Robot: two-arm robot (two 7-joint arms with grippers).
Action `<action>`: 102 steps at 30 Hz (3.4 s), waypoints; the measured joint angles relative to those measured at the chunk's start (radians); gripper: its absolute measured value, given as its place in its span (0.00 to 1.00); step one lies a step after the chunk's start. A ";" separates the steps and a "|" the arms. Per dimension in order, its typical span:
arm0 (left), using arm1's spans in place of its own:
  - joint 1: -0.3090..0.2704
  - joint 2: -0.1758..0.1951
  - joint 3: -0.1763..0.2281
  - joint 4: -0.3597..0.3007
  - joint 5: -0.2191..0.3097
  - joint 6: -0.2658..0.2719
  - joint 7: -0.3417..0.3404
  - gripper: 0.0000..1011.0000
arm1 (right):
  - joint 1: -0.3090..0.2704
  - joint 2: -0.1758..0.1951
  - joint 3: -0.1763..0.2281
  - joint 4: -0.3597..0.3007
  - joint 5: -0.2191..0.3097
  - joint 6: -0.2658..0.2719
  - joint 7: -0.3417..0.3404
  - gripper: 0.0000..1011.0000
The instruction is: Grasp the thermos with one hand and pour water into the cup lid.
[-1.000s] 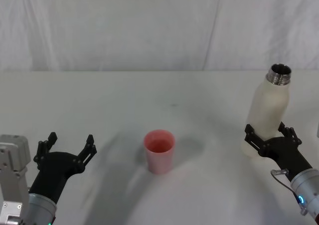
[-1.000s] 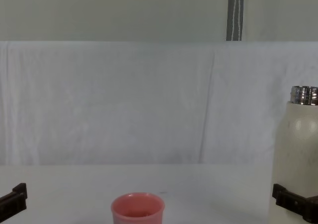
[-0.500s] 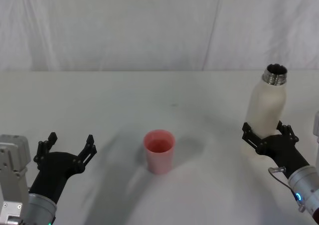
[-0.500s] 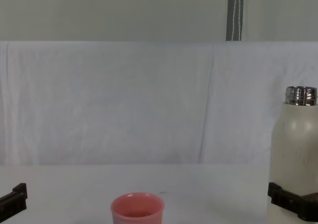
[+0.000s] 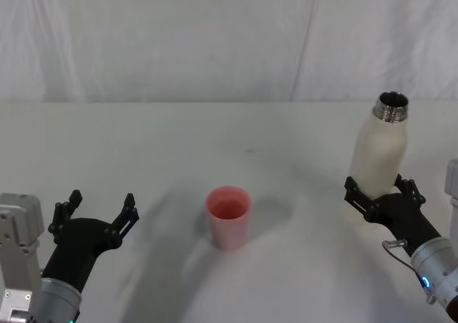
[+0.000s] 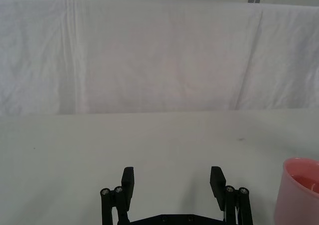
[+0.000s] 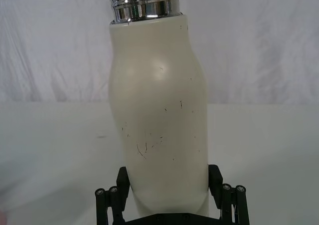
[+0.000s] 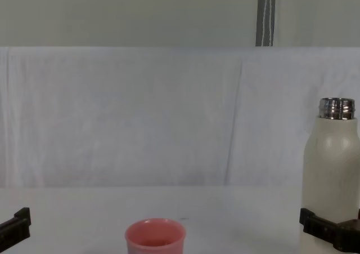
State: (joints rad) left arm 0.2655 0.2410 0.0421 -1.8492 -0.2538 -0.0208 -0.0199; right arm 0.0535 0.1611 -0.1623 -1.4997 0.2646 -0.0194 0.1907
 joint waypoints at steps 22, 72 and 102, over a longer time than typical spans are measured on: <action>0.000 0.000 0.000 0.000 0.000 0.000 0.000 0.99 | -0.002 0.000 0.002 0.000 0.002 0.001 0.001 0.95; 0.000 0.000 0.000 0.000 0.000 0.000 0.000 0.99 | -0.021 0.124 -0.095 -0.181 -0.431 0.054 -0.092 0.95; 0.000 0.000 0.000 0.000 0.000 0.000 0.000 0.99 | -0.012 0.170 -0.205 -0.210 -0.918 0.089 -0.168 0.95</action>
State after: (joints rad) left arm 0.2655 0.2410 0.0421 -1.8492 -0.2538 -0.0208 -0.0199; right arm 0.0417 0.3315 -0.3677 -1.7101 -0.6532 0.0697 0.0225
